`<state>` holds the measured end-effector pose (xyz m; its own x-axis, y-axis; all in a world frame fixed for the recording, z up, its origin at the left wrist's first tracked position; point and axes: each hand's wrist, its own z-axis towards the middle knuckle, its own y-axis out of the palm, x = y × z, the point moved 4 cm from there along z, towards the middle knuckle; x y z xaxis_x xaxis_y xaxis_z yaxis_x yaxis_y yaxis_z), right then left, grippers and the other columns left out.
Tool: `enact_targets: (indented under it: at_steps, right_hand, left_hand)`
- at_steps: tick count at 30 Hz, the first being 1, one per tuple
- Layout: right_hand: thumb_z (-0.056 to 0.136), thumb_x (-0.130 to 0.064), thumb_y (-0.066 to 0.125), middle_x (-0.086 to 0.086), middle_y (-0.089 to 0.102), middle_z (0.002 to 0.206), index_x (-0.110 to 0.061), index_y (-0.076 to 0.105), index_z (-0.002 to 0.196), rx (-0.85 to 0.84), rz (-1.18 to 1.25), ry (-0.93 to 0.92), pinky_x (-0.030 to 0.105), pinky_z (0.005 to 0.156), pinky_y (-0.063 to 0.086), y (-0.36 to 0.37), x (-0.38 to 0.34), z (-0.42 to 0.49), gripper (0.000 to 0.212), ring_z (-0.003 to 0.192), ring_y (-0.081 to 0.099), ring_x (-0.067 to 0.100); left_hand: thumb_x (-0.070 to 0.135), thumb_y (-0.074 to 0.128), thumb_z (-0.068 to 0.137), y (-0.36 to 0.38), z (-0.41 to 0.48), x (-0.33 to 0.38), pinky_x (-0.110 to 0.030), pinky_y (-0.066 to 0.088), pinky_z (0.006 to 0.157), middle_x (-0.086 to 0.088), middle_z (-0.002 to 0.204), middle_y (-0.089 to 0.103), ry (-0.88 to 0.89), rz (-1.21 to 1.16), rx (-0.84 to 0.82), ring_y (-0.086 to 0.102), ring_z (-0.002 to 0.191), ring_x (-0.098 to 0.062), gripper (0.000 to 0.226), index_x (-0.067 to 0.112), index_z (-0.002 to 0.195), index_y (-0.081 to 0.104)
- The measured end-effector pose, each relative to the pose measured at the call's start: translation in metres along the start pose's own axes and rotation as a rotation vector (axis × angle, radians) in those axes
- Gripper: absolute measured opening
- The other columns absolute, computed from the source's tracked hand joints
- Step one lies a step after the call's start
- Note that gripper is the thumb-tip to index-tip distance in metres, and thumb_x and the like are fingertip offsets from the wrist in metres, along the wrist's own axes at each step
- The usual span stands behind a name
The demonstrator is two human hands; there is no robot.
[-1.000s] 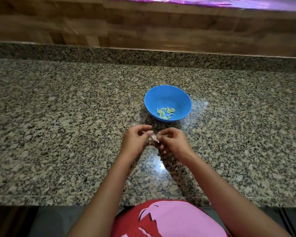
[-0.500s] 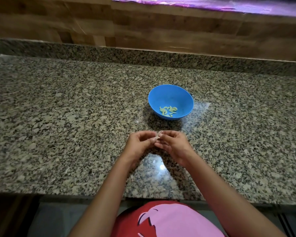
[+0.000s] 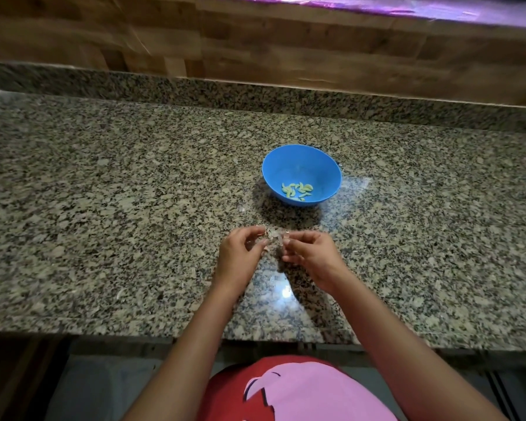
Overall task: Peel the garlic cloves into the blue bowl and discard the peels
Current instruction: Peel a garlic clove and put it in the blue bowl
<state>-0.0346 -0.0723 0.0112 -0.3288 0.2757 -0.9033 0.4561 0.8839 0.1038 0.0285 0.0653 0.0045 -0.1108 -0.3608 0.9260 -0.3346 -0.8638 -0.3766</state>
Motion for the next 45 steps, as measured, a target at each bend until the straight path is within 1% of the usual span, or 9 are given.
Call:
enact_targets:
  at_steps: [3, 7, 19, 27, 31, 36, 40, 43, 45]
  right_hand:
    - [0.087, 0.000, 0.060, 0.012, 0.061, 0.073, 0.015, 0.062, 0.103, -0.037, -0.070, -0.028, 0.019, 0.054, 0.053, 0.002, -0.003, -0.006, 0.021, 0.059, 0.057, 0.014]
    - [0.088, -0.007, 0.062, 0.007, 0.063, 0.069, 0.001, 0.068, 0.087, -0.046, -0.223, -0.076, 0.021, 0.055, 0.052, 0.005, -0.008, -0.010, 0.010, 0.058, 0.056, 0.011]
    - [0.086, 0.006, 0.057, 0.013, 0.058, 0.066, 0.002, 0.062, 0.072, -0.016, -0.046, 0.012, 0.018, 0.043, 0.044, 0.008, -0.005, -0.013, 0.016, 0.047, 0.051, 0.011]
    - [0.089, 0.006, 0.053, 0.010, 0.060, 0.063, 0.007, 0.060, 0.083, -0.034, -0.019, 0.031, 0.016, 0.043, 0.047, -0.001, -0.006, -0.018, 0.009, 0.044, 0.055, 0.010]
    - [0.089, 0.006, 0.054, 0.010, 0.059, 0.062, 0.006, 0.061, 0.083, -0.066, 0.073, 0.110, 0.016, 0.042, 0.047, -0.004, -0.008, -0.019, 0.009, 0.043, 0.054, 0.010]
    - [0.086, -0.003, 0.062, 0.008, 0.063, 0.073, 0.000, 0.063, 0.085, -0.047, -0.107, 0.039, 0.021, 0.053, 0.052, -0.018, -0.009, -0.020, 0.004, 0.056, 0.058, 0.013]
    - [0.087, -0.003, 0.061, 0.007, 0.062, 0.072, -0.003, 0.061, 0.081, -0.012, -0.170, -0.014, 0.018, 0.048, 0.049, -0.024, -0.012, -0.025, 0.006, 0.053, 0.058, 0.009]
    - [0.086, -0.001, 0.060, 0.008, 0.062, 0.073, -0.005, 0.061, 0.078, 0.019, -0.279, -0.037, 0.021, 0.052, 0.050, -0.030, -0.011, -0.026, 0.009, 0.055, 0.057, 0.010]
    - [0.087, -0.004, 0.061, 0.007, 0.063, 0.074, -0.008, 0.060, 0.078, 0.046, -0.465, -0.047, 0.025, 0.057, 0.053, -0.034, -0.012, -0.026, 0.010, 0.059, 0.058, 0.012]
  left_hand:
    - [0.015, 0.066, 0.086, 0.011, 0.000, 0.005, -0.017, 0.052, 0.074, 0.003, 0.099, 0.068, -0.061, -0.218, -0.117, 0.064, 0.091, -0.010, 0.017, 0.020, 0.102, 0.067]
    - [0.012, 0.066, 0.085, 0.020, 0.003, 0.004, -0.033, 0.055, 0.082, -0.007, 0.097, 0.071, -0.133, -0.381, -0.124, 0.066, 0.094, -0.023, 0.010, 0.021, 0.086, 0.070]
    - [-0.002, 0.057, 0.088, 0.033, -0.009, 0.013, -0.022, 0.054, 0.053, -0.006, 0.075, 0.066, -0.373, -0.720, -0.038, 0.063, 0.061, -0.012, 0.015, 0.005, 0.079, 0.065]
    - [0.006, 0.057, 0.091, 0.026, -0.008, 0.000, -0.022, 0.054, 0.059, -0.010, 0.082, 0.066, -0.305, -0.415, -0.042, 0.060, 0.066, -0.015, 0.008, 0.008, 0.086, 0.064]
    - [0.008, 0.054, 0.093, 0.029, -0.011, -0.001, -0.023, 0.055, 0.061, -0.011, 0.082, 0.064, -0.341, -0.473, -0.084, 0.060, 0.069, -0.018, 0.008, 0.007, 0.090, 0.062]
    - [0.021, 0.059, 0.091, 0.008, -0.015, -0.001, -0.036, 0.054, 0.073, -0.005, 0.085, 0.066, -0.208, -0.071, -0.127, 0.059, 0.073, -0.017, 0.007, 0.016, 0.090, 0.064]
    - [0.014, 0.057, 0.092, 0.007, -0.025, -0.003, -0.030, 0.057, 0.071, -0.002, 0.097, 0.067, -0.157, -0.054, -0.015, 0.063, 0.080, -0.013, 0.017, 0.016, 0.107, 0.064]
    - [0.012, 0.054, 0.093, 0.011, -0.029, 0.000, -0.012, 0.048, 0.055, 0.001, 0.106, 0.062, -0.059, 0.059, 0.046, 0.058, 0.075, -0.004, 0.022, 0.015, 0.114, 0.062]
    - [0.009, 0.053, 0.093, 0.015, -0.032, 0.007, -0.006, 0.045, 0.059, 0.001, 0.109, 0.057, 0.059, 0.122, 0.052, 0.054, 0.075, 0.000, 0.022, 0.012, 0.114, 0.061]
